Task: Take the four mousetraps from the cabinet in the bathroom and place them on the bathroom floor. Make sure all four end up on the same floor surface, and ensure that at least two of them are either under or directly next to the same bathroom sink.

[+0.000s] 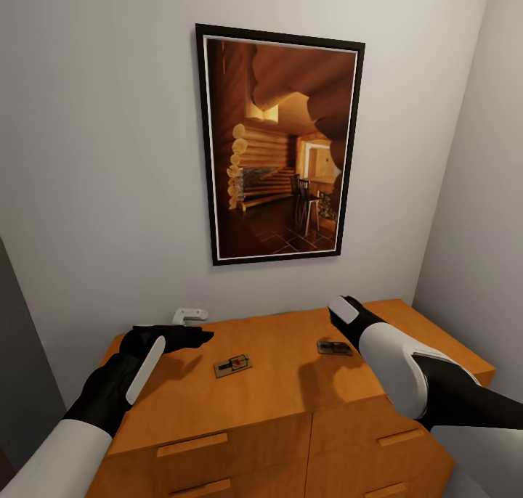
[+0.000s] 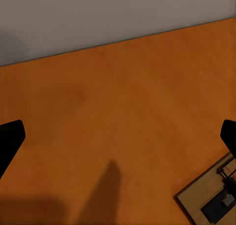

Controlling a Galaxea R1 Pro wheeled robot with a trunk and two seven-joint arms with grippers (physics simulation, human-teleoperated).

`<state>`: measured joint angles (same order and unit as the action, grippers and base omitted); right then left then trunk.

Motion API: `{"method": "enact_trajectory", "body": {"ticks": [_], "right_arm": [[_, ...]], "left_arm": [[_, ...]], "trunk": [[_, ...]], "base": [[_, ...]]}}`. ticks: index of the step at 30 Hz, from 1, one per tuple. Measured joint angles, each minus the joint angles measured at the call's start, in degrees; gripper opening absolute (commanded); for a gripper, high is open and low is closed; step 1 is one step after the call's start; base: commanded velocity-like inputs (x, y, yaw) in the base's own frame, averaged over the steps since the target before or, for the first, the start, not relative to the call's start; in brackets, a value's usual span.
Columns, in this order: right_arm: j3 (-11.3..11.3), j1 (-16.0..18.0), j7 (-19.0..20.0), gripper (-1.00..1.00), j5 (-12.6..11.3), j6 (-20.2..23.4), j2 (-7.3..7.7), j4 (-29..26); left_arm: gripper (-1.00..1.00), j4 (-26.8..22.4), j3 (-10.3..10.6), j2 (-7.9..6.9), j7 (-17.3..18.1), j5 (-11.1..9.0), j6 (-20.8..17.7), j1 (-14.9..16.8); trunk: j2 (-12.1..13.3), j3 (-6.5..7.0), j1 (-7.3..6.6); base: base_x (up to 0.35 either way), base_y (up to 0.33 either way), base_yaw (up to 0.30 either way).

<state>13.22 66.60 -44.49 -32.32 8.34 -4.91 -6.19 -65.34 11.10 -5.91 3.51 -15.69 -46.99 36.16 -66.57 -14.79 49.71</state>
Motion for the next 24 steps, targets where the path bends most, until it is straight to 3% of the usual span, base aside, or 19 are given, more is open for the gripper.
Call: {"method": "enact_trajectory", "body": {"ticks": [5, 11, 17, 24], "right_arm": [[0.1, 0.0, -2.2, 1.0, -3.1, -2.5, -0.03, 0.0], [0.2, 0.0, -3.4, 1.0, -4.6, -3.3, -0.08, -0.1], [0.4, 0.0, -3.7, 1.0, -5.0, -3.6, -0.16, -1.0], [3.9, 0.0, -3.8, 1.0, -4.6, -4.7, -0.18, -2.2]], "left_arm": [[1.0, 0.0, 0.0, 0.02, 0.0, 0.0, 0.0, 0.0], [1.0, 0.0, 0.0, 0.06, 0.0, 0.0, 0.0, 0.0], [1.0, 0.0, 0.0, 0.06, 0.0, 0.0, 0.0, 0.0], [1.0, 0.0, 0.0, 0.06, 0.0, 0.0, 0.0, 0.0]], "trunk": [[0.0, 0.0, 0.0], [0.0, 0.0, 0.0], [0.0, 0.0, 0.0], [0.0, 0.0, 0.0]], "base": [[0.0, 0.0, 0.0], [0.0, 0.0, 0.0], [0.0, 0.0, 0.0], [0.0, 0.0, 0.0]]}}
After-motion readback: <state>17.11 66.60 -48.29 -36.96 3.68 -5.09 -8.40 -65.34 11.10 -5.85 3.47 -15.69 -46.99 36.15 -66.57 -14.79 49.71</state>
